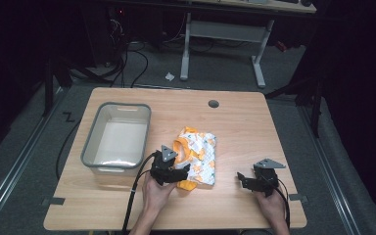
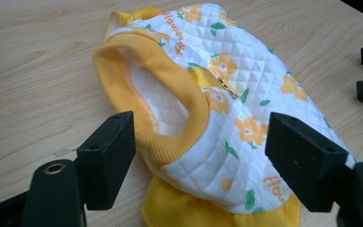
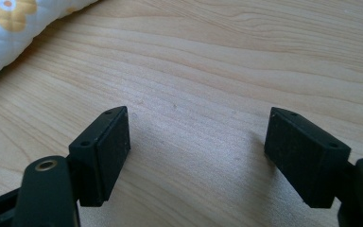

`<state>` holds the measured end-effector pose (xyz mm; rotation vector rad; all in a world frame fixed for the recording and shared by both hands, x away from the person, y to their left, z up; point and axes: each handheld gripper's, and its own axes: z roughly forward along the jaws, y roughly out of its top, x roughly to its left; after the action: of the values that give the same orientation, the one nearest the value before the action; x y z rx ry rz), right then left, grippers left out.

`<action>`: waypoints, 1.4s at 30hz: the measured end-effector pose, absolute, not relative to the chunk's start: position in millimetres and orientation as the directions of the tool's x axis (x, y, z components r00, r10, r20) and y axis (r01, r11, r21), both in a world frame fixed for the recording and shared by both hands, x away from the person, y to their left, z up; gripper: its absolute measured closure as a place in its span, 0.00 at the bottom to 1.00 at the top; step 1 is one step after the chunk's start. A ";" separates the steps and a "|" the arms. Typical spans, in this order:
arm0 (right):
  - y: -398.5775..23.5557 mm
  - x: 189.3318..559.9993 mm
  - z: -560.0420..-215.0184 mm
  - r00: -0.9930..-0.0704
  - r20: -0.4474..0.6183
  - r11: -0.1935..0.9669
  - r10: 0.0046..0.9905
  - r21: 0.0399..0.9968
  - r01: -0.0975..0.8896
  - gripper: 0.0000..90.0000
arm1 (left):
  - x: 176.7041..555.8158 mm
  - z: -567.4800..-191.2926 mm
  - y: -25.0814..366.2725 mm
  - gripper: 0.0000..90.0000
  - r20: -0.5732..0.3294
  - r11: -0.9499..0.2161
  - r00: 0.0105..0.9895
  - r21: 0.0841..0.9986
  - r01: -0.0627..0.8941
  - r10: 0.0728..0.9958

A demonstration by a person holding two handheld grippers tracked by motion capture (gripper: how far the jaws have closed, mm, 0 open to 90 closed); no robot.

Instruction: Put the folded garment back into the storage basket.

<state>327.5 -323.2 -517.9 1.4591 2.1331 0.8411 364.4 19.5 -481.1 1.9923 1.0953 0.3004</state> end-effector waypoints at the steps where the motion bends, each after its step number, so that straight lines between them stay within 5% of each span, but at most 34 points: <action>1: -323.2 327.5 -517.9 -0.361 -0.005 0.266 0.932 0.685 0.678 0.26 | 365.7 -481.0 19.1 0.28 -0.171 -0.279 0.590 0.756 0.592 0.789; 35: -323.2 327.3 -517.9 -0.361 -0.004 0.266 0.933 0.685 0.678 0.26 | 419.6 -514.6 -1.7 0.20 -0.165 -0.295 0.504 0.642 0.708 0.848; 42: -323.2 327.3 -517.9 -0.361 -0.004 0.266 0.933 0.685 0.678 0.26 | 416.7 -518.4 -7.3 0.22 -0.099 -0.348 0.532 0.654 0.672 0.841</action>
<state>327.3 -323.2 -517.9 1.4594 2.1335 0.8417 416.7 -7.3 -518.4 2.1216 1.2207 0.3365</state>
